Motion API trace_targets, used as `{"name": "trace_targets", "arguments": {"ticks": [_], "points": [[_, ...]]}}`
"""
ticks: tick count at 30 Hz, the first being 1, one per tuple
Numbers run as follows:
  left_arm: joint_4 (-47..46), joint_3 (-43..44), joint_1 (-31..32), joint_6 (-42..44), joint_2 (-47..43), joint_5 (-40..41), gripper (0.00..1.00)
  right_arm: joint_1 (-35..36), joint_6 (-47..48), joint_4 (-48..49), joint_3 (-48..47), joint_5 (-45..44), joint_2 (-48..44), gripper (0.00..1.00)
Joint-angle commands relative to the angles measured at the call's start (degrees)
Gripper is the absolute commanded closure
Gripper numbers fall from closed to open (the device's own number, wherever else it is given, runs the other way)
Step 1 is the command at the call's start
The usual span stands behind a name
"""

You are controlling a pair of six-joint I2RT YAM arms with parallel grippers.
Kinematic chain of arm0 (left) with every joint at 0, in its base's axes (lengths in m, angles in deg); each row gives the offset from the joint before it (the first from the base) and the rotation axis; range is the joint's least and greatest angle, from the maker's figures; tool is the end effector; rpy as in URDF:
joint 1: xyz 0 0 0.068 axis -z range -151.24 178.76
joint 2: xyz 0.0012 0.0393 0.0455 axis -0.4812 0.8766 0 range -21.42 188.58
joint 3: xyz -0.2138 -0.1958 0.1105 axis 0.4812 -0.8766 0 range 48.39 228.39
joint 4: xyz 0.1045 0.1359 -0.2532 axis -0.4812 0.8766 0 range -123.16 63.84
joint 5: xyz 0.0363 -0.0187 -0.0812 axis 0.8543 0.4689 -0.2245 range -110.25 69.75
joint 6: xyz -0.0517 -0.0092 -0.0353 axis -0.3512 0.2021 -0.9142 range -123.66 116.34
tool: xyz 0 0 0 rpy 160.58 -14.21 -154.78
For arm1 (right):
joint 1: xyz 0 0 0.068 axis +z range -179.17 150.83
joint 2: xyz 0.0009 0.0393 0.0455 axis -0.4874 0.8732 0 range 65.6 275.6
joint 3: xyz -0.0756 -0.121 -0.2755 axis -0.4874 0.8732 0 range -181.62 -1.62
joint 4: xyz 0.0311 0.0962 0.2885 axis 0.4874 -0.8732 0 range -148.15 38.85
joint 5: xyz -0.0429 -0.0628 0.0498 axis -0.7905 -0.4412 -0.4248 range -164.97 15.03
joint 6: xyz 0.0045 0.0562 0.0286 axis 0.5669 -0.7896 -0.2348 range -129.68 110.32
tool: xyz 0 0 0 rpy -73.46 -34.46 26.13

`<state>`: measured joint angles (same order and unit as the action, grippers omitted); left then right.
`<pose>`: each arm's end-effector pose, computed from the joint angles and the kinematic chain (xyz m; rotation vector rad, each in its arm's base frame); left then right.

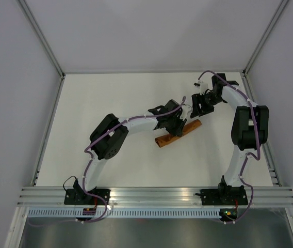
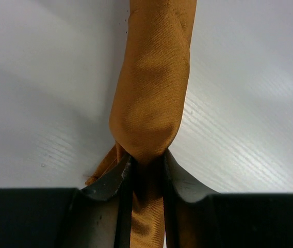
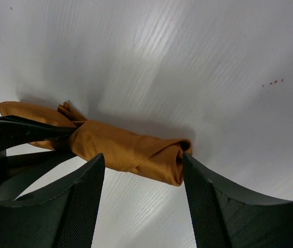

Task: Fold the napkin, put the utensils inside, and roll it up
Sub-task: Roll the napkin with the utensil

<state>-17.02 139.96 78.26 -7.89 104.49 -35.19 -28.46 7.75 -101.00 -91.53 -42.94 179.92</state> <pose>0.3472 -0.4256 0.1501 1.0916 2.3064 -0.7118 0.4659 0.0315 0.2124 -0.5327 2.6545 0.7139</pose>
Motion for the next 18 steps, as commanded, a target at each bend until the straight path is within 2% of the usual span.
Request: {"name": "trace_targets", "arguments": {"ticks": [1, 14, 18], "points": [[4.3, 0.3, 0.3, -9.9, 4.1, 2.5, 0.76, -0.4, -4.3, -0.6, 2.6, -1.7, -3.0, 0.33], [2.8, 2.1, 0.7, -16.9, 5.8, 4.0, 0.76, -0.4, -6.4, 0.2, 8.3, 0.1, -3.1, 0.32], [2.8, 2.5, 0.8, -17.2, 6.1, 4.1, 0.76, -0.4, -8.2, 3.1, 8.6, -3.9, -6.1, 0.32]]}}
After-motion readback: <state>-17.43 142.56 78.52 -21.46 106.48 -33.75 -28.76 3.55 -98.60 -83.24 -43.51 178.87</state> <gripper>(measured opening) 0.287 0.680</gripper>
